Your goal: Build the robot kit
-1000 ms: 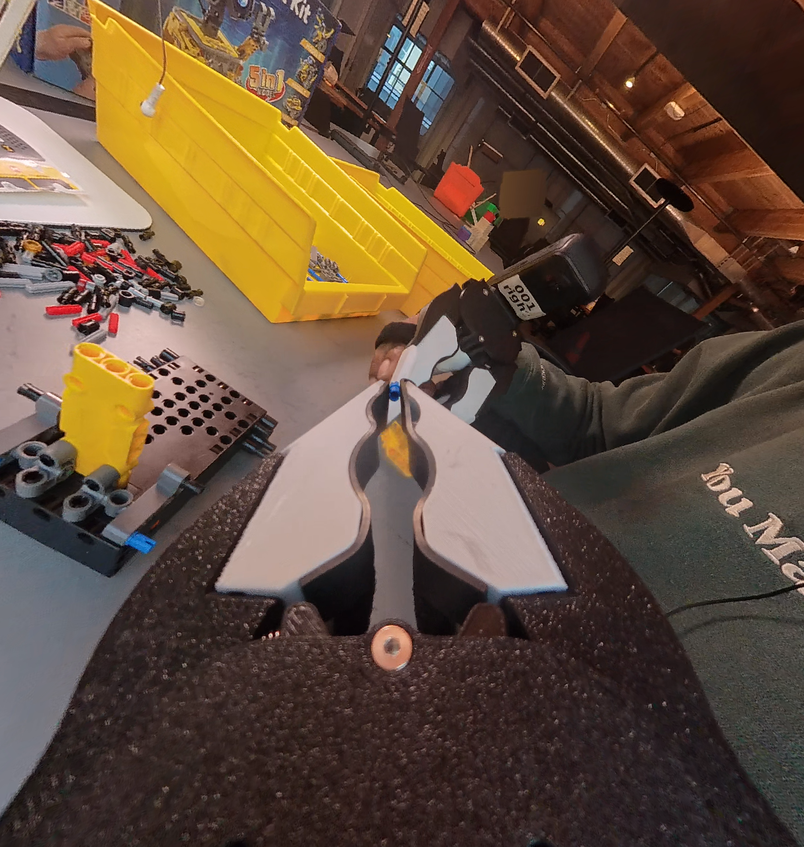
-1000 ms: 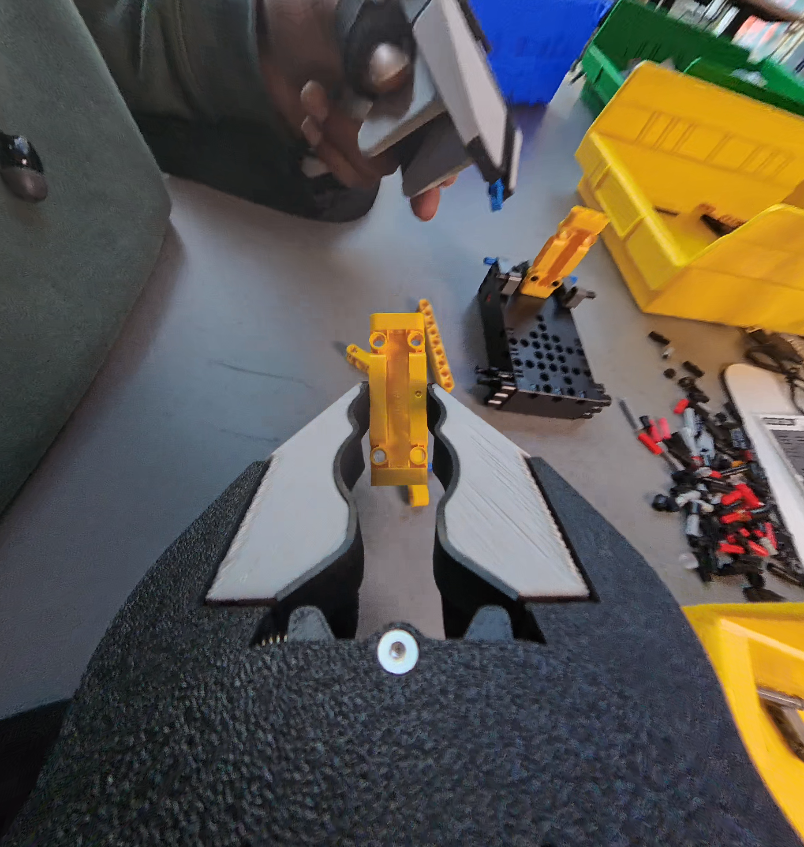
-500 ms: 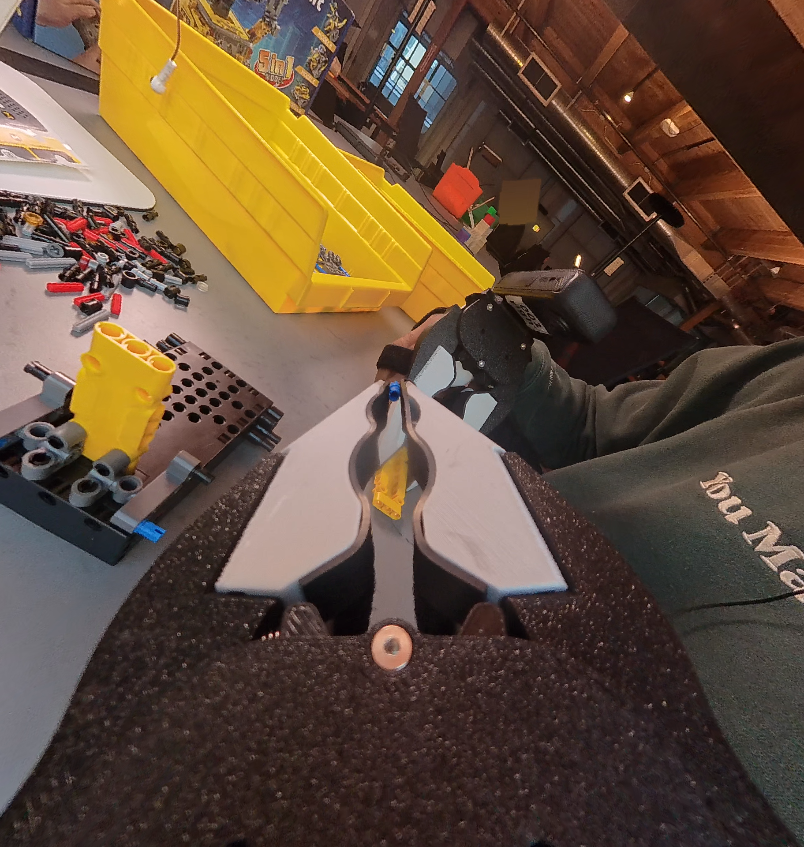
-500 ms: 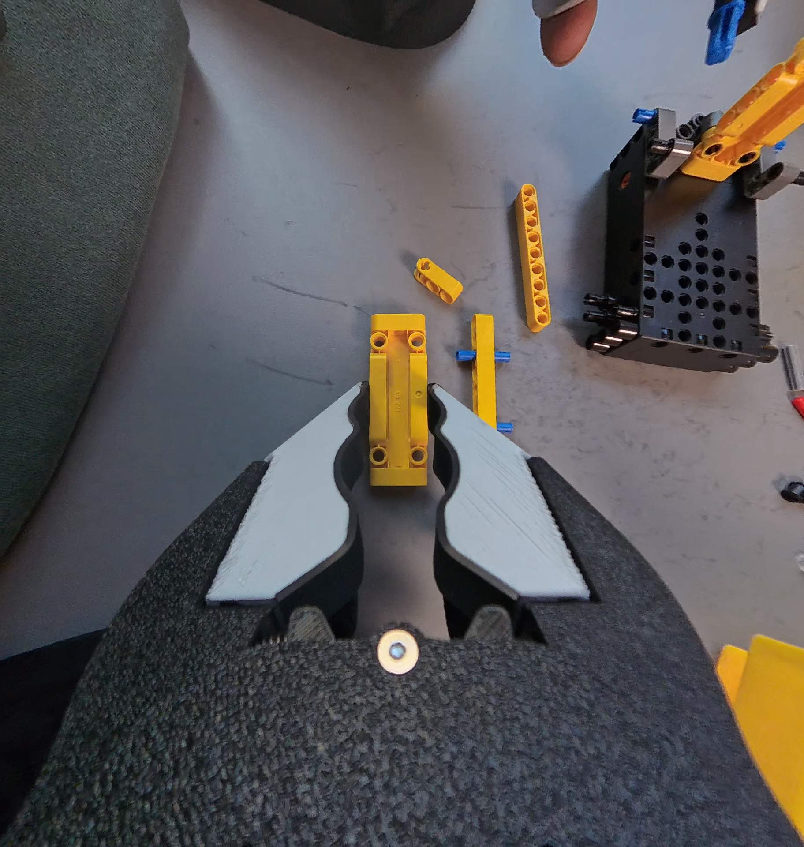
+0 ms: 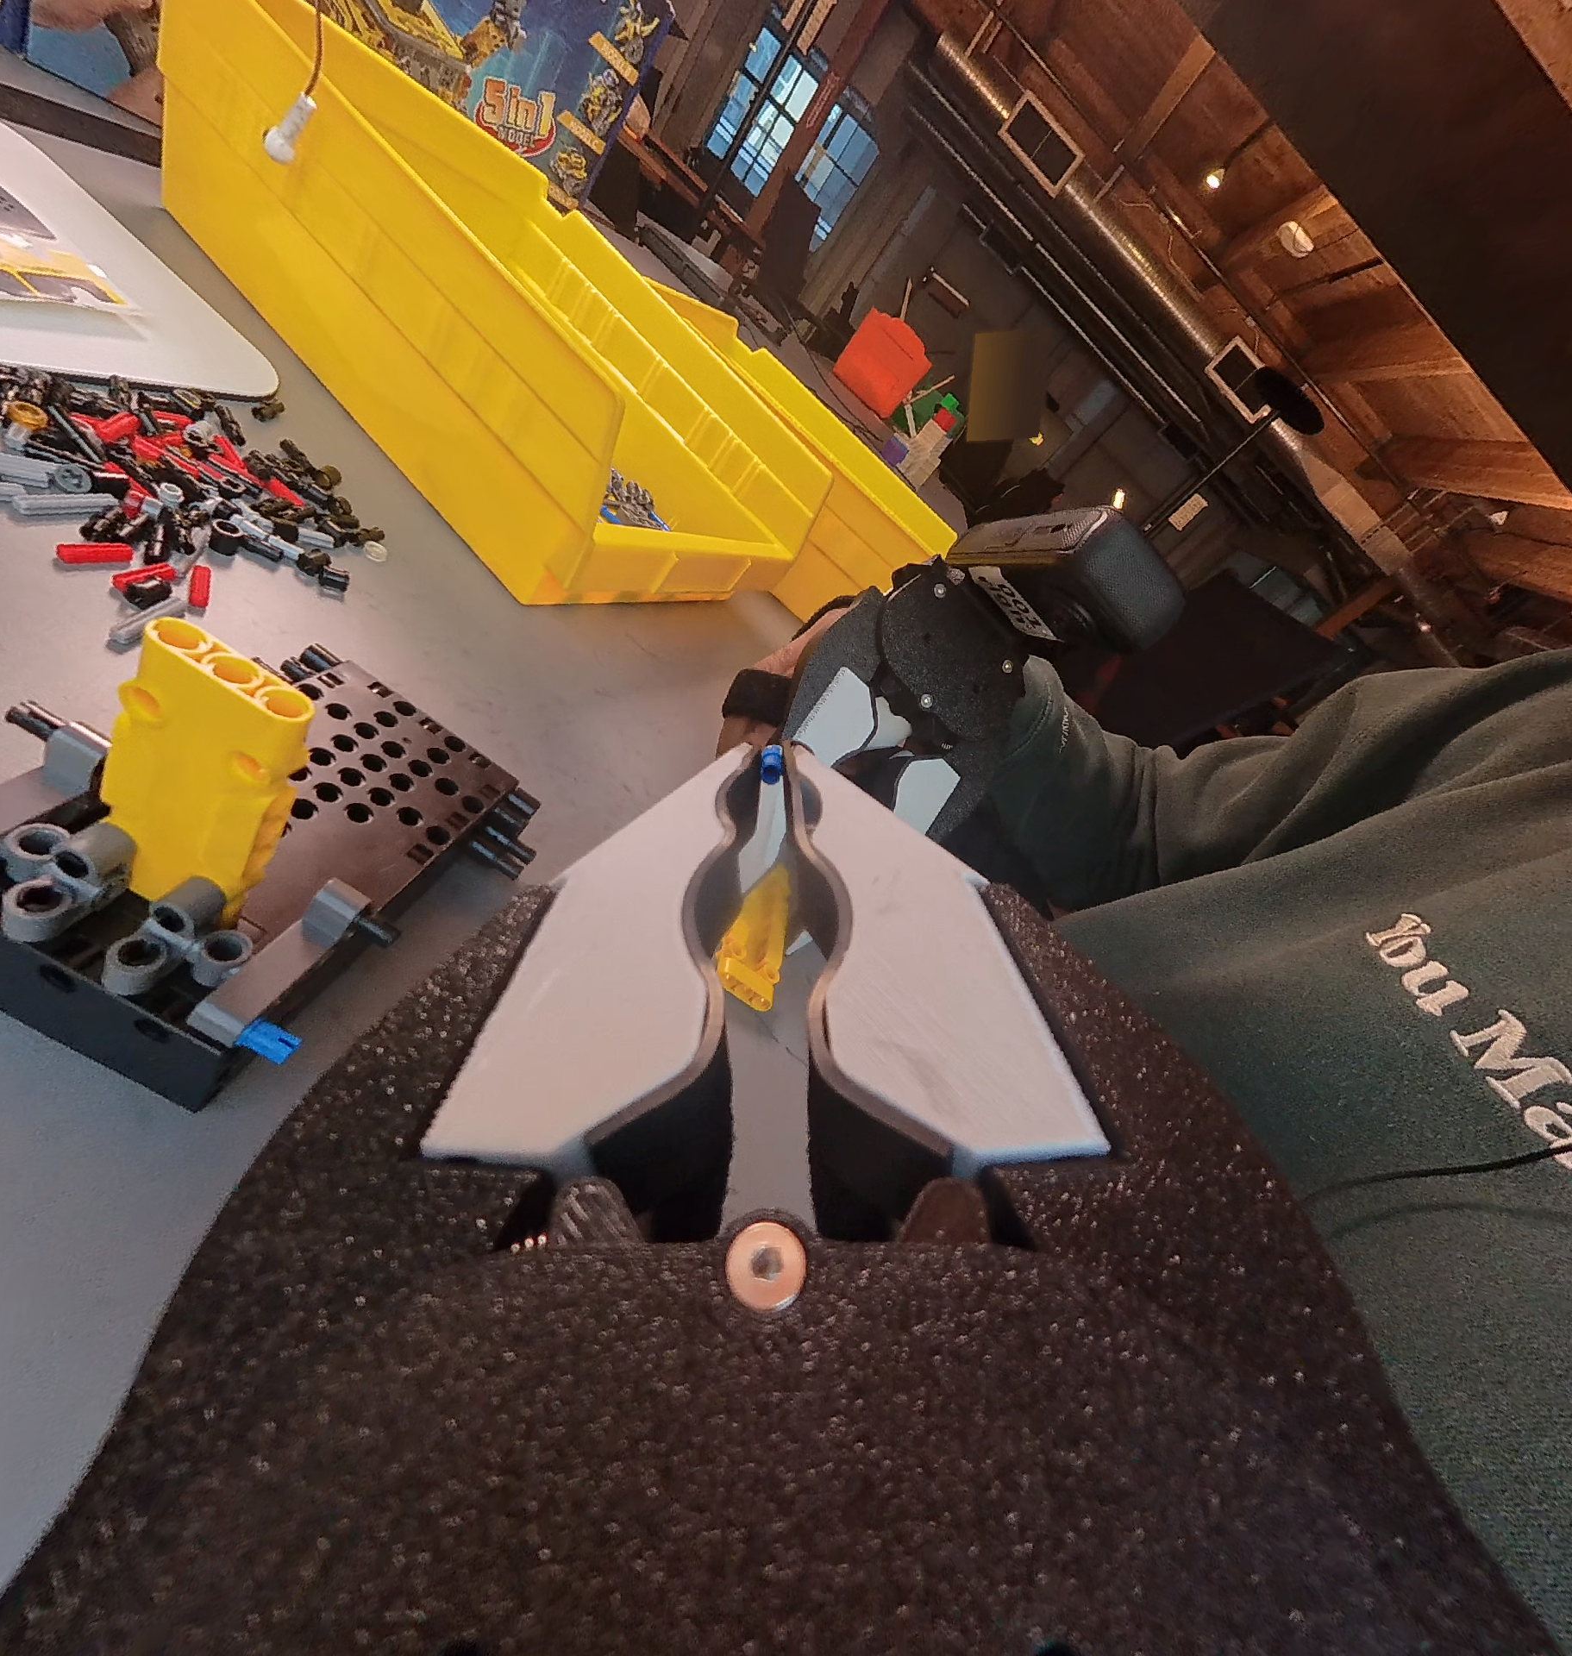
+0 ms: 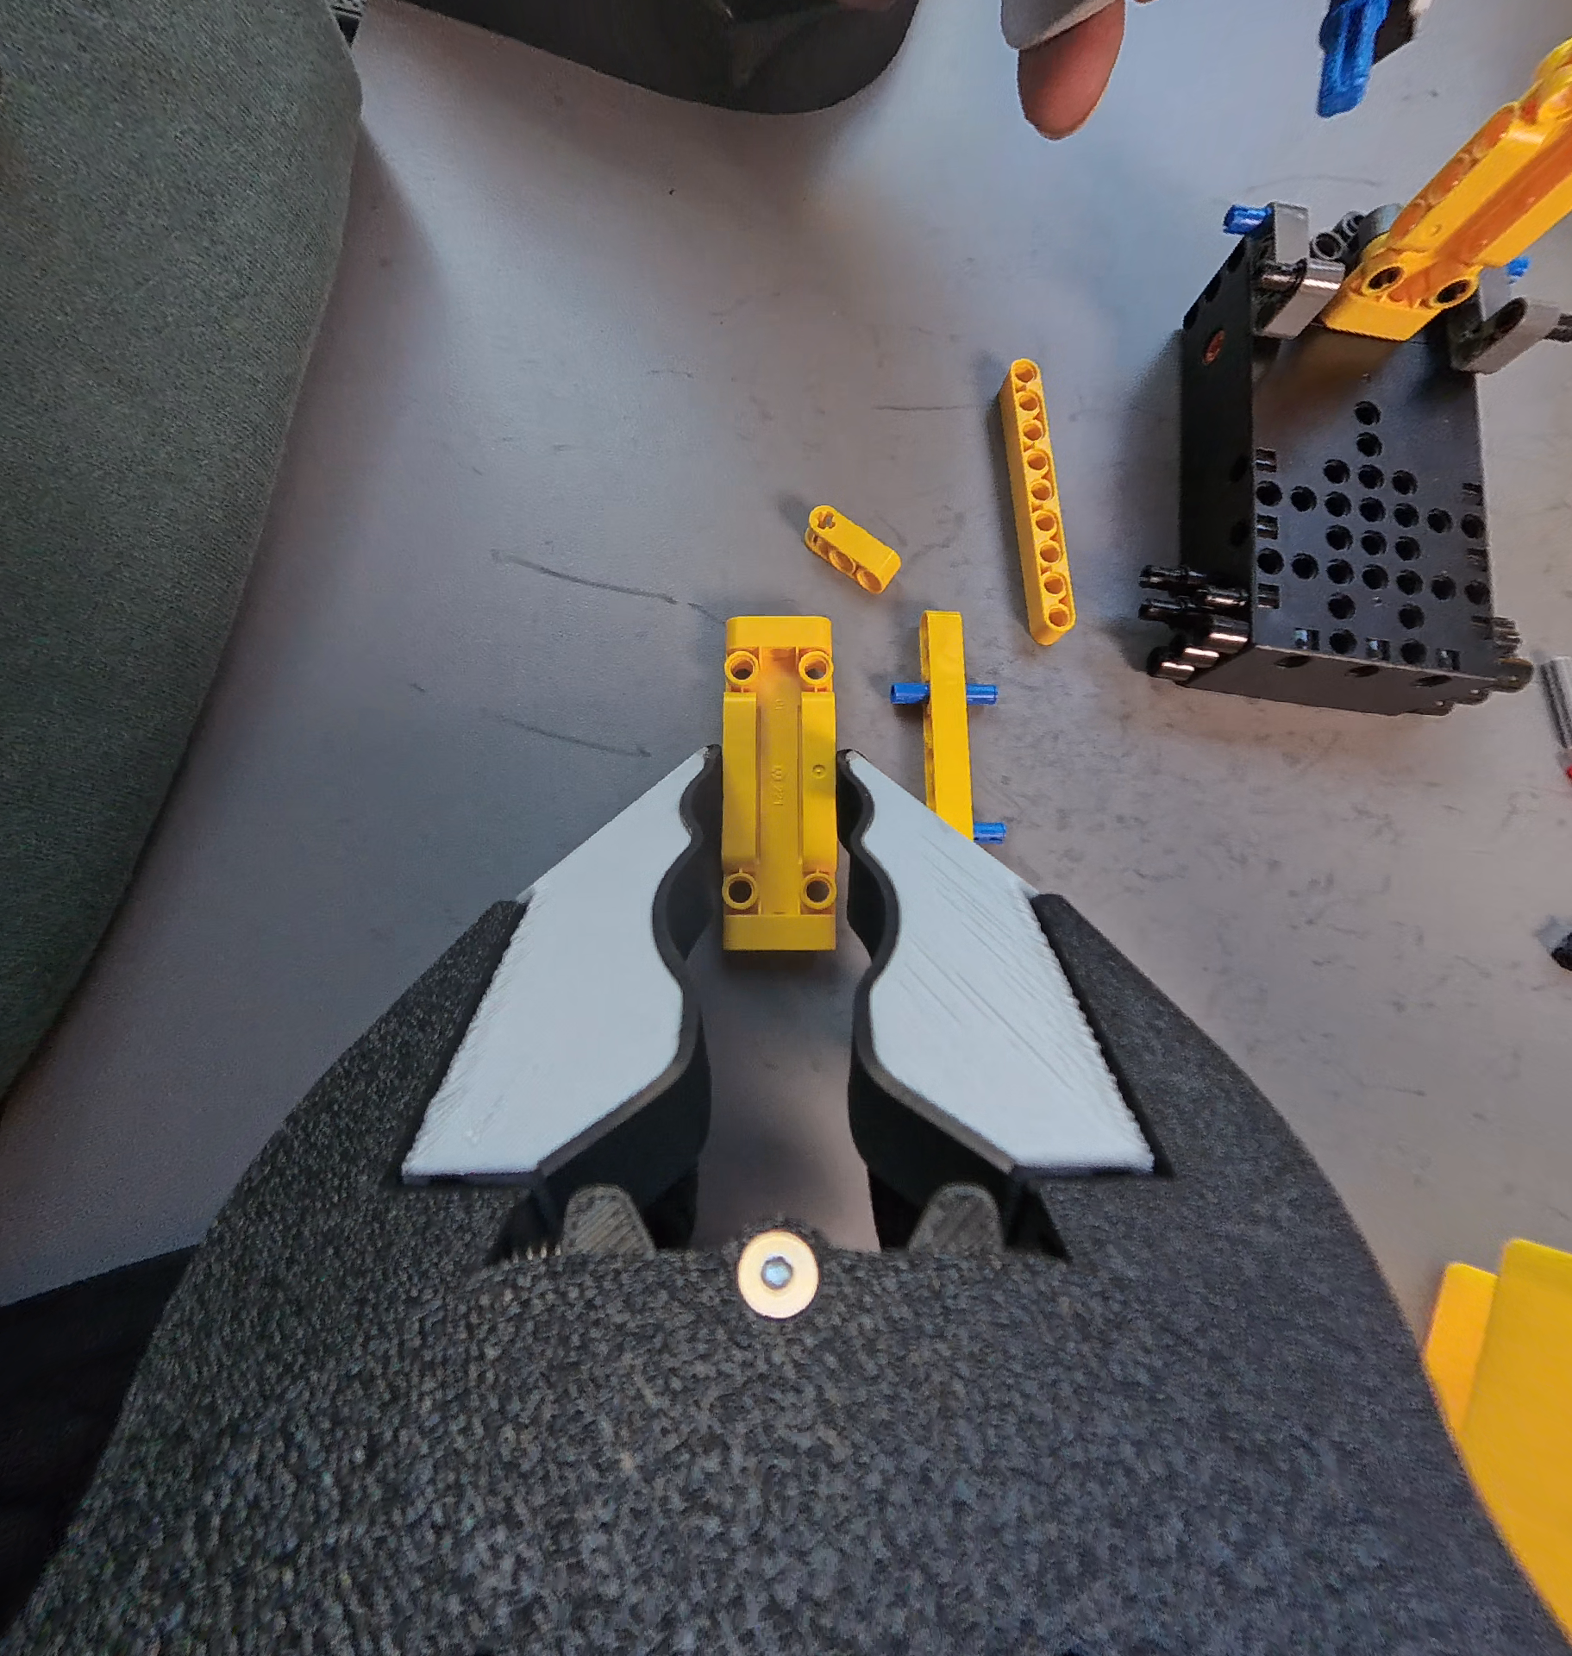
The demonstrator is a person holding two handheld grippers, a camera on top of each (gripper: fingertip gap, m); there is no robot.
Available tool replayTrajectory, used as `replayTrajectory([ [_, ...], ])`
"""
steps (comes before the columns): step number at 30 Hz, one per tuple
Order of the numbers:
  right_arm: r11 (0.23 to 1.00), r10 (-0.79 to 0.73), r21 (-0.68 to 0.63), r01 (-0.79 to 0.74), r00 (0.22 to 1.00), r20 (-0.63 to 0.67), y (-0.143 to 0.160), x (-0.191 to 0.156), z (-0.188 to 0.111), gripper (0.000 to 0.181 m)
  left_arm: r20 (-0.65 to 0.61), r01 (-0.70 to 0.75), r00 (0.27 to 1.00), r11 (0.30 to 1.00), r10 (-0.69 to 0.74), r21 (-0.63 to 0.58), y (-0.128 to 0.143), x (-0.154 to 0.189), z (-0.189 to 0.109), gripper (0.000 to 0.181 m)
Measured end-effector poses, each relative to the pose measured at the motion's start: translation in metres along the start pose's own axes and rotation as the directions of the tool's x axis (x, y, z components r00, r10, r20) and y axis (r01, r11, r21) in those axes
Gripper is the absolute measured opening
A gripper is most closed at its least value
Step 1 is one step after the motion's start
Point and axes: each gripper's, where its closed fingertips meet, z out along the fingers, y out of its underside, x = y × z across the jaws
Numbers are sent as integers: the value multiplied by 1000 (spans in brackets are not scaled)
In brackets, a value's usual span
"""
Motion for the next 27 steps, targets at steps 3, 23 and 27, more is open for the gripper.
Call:
replayTrajectory([
  [3,1000,5,5,-5,1000,3,0,0,0,25,-4,6,1000,1000,-6,1,1,0,1,3],
  [23,912,21,398,96,960,-281,-82,44,-44,22,-144,1,989,999,4,36,-2,21,3,4],
  [27,865,-19,459,202,928,-372,-111,47,-52,20,-181,14,983,1000,-9,26,2,27,8,3],
])
